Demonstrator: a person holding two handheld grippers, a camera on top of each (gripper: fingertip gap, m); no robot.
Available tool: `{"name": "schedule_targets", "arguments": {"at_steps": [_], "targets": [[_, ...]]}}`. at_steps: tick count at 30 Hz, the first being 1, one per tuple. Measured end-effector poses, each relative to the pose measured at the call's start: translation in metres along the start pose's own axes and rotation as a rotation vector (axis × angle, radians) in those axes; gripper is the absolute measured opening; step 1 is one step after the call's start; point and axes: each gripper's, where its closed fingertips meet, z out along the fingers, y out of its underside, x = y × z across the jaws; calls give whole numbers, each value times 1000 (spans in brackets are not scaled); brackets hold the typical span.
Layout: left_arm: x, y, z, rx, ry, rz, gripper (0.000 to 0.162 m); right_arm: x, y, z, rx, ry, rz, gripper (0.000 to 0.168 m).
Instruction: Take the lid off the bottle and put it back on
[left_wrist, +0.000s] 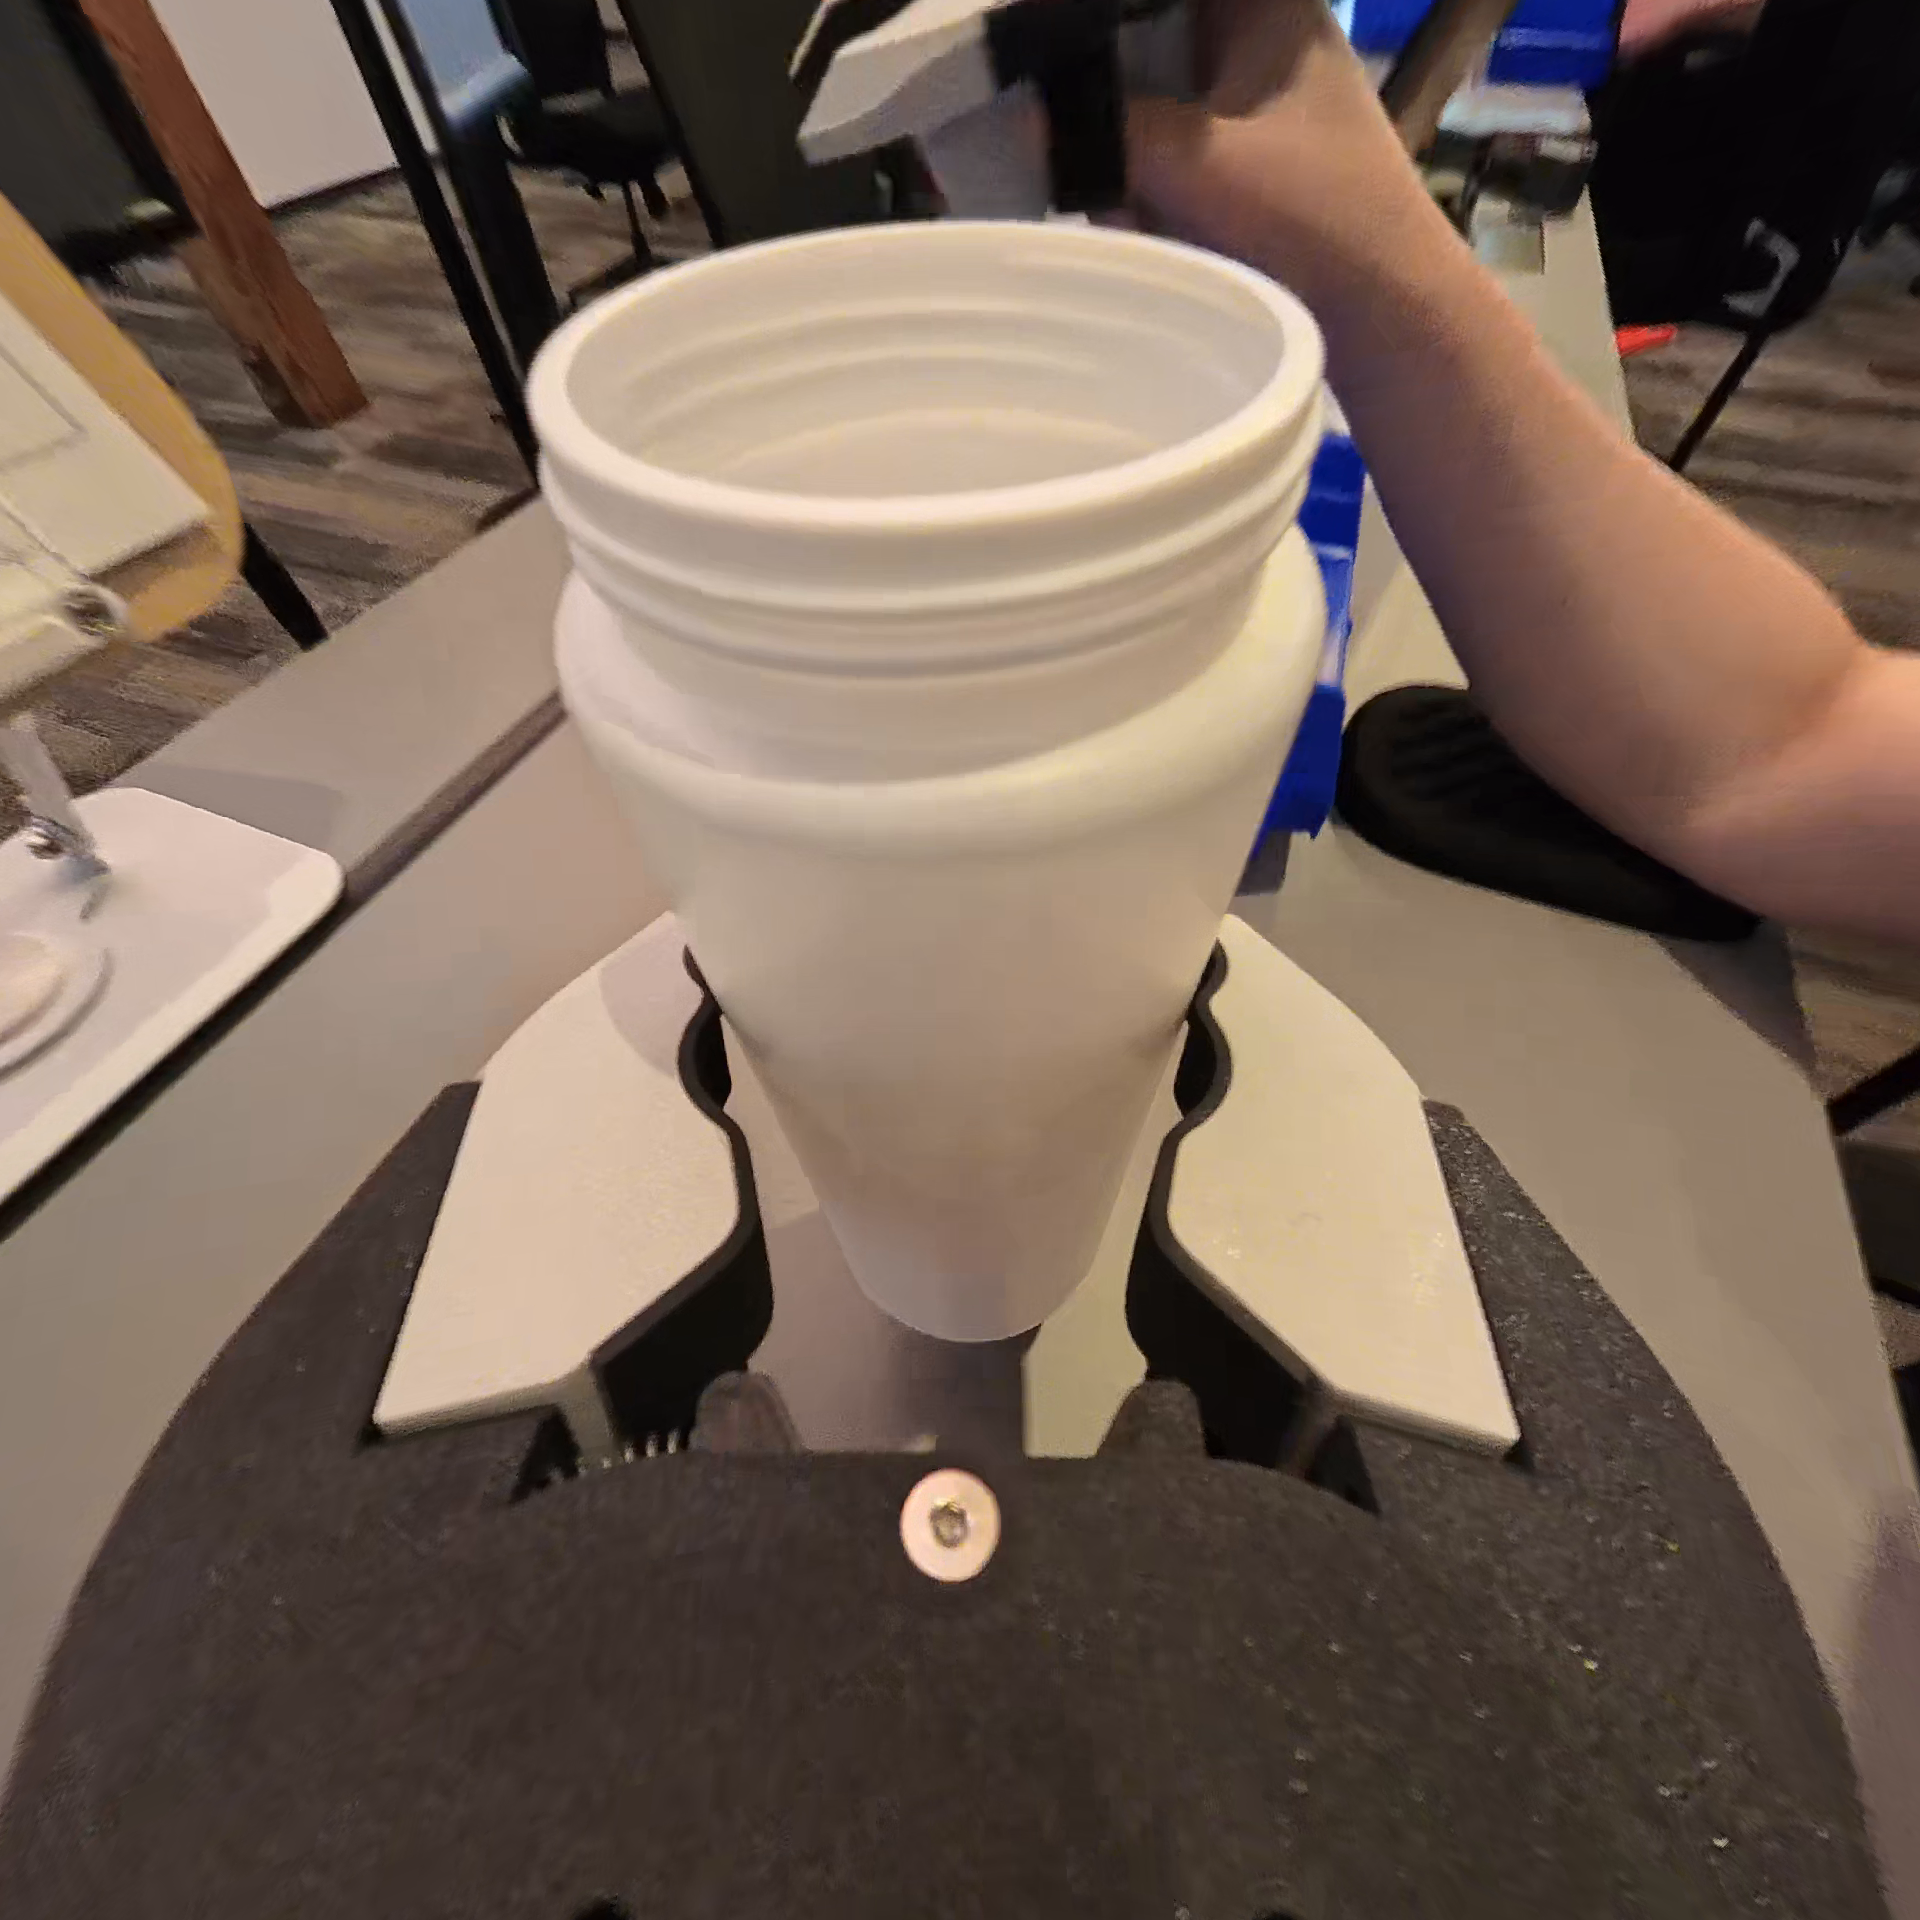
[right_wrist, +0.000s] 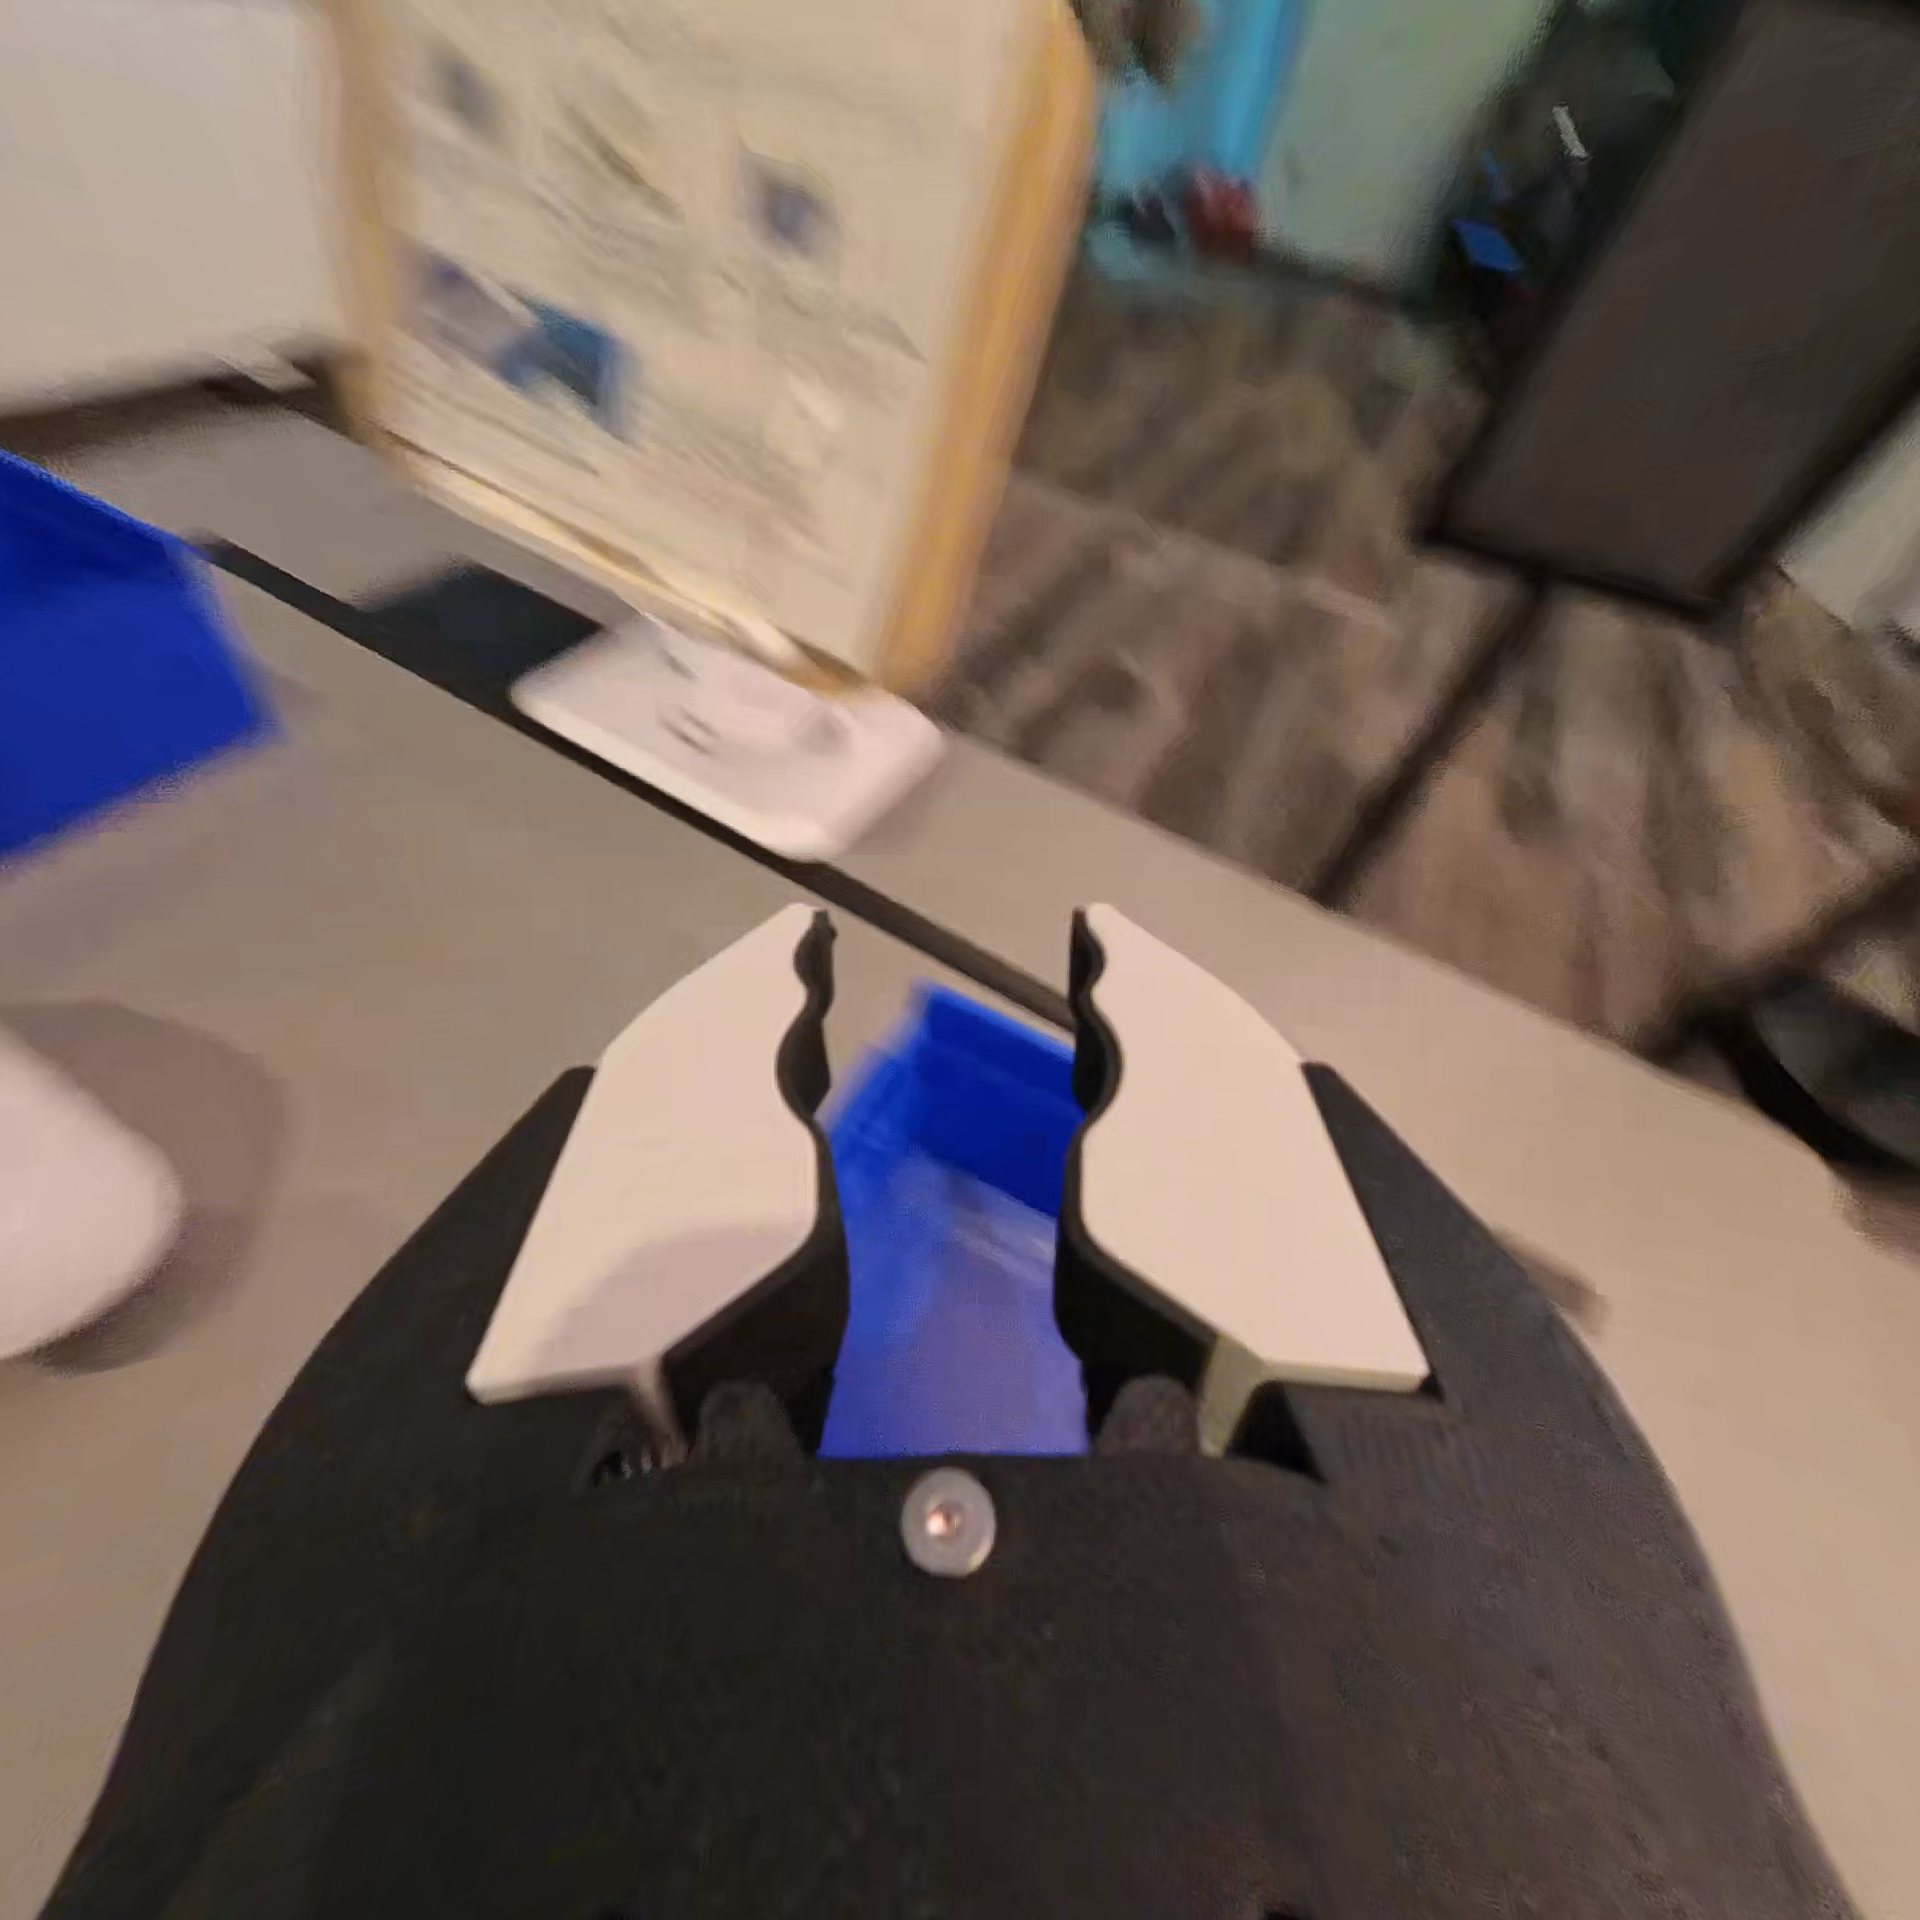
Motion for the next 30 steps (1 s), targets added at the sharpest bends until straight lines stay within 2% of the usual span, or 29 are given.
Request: {"name": "schedule_targets", "arguments": {"at_steps": [2,4,7,9,13,18,28,30], "targets": [[-7,-18,-18,59,-11,-28,86,-66,-37,-11,203,-252,-6,56],[-13,-33,-37,104,-22,-44,86,-130,-56,-21,311,-519,13,61],[-13,-51,-59,172,2,-83,86,-208,-47,-22,262,-838,33,78],[-10,-56,-65,196,39,-108,86,-241,-37,-18,238,-945,29,80],[-2,-58,-66,212,114,-152,86,-271,-14,-4,143,-1013,26,86],[11,-53,-56,185,194,-168,86,-289,-3,-3,85,-1122,97,86],[17,-48,-51,158,207,-109,87,-297,7,-2,32,-1133,50,82],[16,-54,-57,175,196,-93,96,-291,1,-2,36,-1104,61,81]]}}
